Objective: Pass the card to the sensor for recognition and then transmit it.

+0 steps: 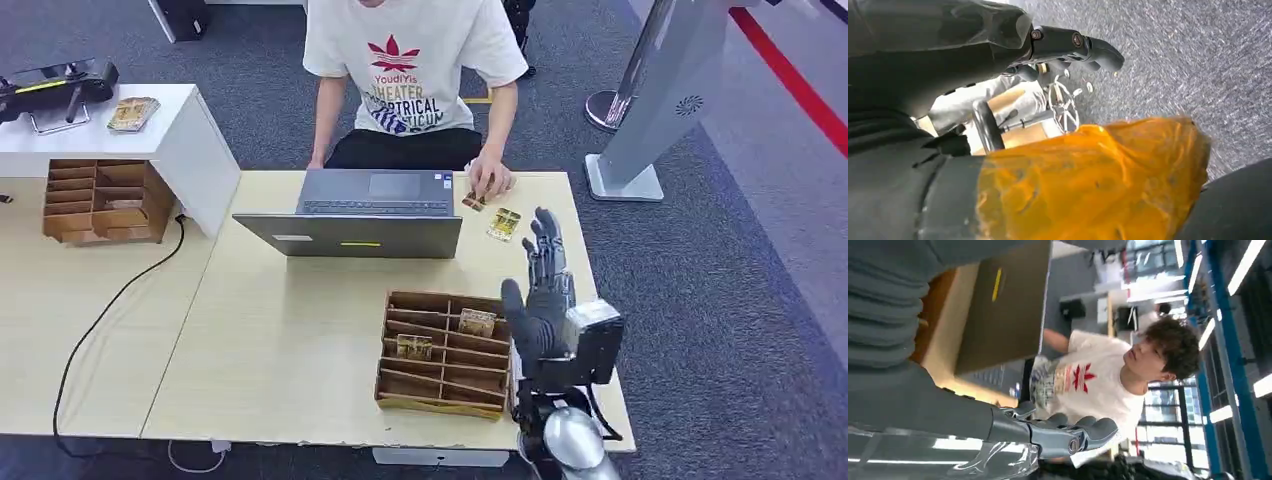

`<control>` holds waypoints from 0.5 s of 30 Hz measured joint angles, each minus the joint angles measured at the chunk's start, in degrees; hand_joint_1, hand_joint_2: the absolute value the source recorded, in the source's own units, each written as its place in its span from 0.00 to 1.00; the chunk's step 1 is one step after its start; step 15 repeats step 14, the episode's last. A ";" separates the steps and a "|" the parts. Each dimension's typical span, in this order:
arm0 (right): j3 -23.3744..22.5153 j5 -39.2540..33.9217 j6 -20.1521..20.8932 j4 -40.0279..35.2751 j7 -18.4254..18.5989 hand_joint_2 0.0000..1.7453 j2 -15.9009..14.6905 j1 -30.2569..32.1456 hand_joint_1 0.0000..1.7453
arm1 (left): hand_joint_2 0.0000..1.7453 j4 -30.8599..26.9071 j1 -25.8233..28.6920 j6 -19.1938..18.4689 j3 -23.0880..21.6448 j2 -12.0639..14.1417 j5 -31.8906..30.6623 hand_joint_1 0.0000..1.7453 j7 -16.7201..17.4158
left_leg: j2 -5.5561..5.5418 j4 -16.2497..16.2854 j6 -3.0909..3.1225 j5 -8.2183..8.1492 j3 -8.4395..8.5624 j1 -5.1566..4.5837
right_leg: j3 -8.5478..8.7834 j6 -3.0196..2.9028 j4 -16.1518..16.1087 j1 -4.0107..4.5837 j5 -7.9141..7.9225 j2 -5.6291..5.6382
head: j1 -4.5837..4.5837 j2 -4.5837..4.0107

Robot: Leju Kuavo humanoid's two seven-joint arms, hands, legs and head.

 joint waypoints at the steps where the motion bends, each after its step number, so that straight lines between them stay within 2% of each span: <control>1: -0.47 -2.77 2.44 -1.52 -0.30 0.00 -0.17 1.62 0.00 | 0.00 0.00 0.05 0.17 0.39 -0.09 0.30 0.00 0.00 | 0.00 0.00 0.00 0.00 0.00 0.00 | 0.00 0.00 0.00 0.00 0.00 0.00 | 0.04 0.00; 6: -1.94 -10.46 13.62 -5.35 -1.51 0.00 -0.76 7.69 0.00 | 0.00 0.00 0.08 0.24 1.38 -0.24 0.59 0.00 -0.04 | 0.01 0.00 0.00 0.00 0.01 0.00 | 0.00 0.00 0.00 0.00 0.00 0.01 | 0.02 0.00; 8: -2.36 -12.25 16.94 -6.11 -1.83 0.00 -0.83 9.54 0.00 | 0.00 0.00 0.09 0.24 1.77 -0.26 0.59 0.00 -0.09 | 0.01 -0.01 0.00 0.00 0.00 0.01 | -0.01 0.00 0.00 0.01 0.00 0.01 | 0.02 0.00; 12: -2.53 -15.33 22.13 -6.81 -2.38 0.00 -1.62 12.67 0.00 | 0.00 0.00 0.09 0.20 2.23 -0.42 0.76 0.00 -0.22 | 0.01 -0.01 0.00 0.00 0.00 0.01 | 0.00 0.00 0.00 0.00 0.00 0.01 | 0.02 0.00; 15: -2.53 -16.19 23.47 -6.90 -2.82 0.00 -2.08 13.58 0.00 | 0.00 0.00 0.08 0.20 2.43 -0.46 1.00 0.00 -0.24 | 0.01 -0.01 0.00 0.00 0.00 0.00 | 0.00 0.00 0.00 0.00 0.00 0.01 | 0.02 0.00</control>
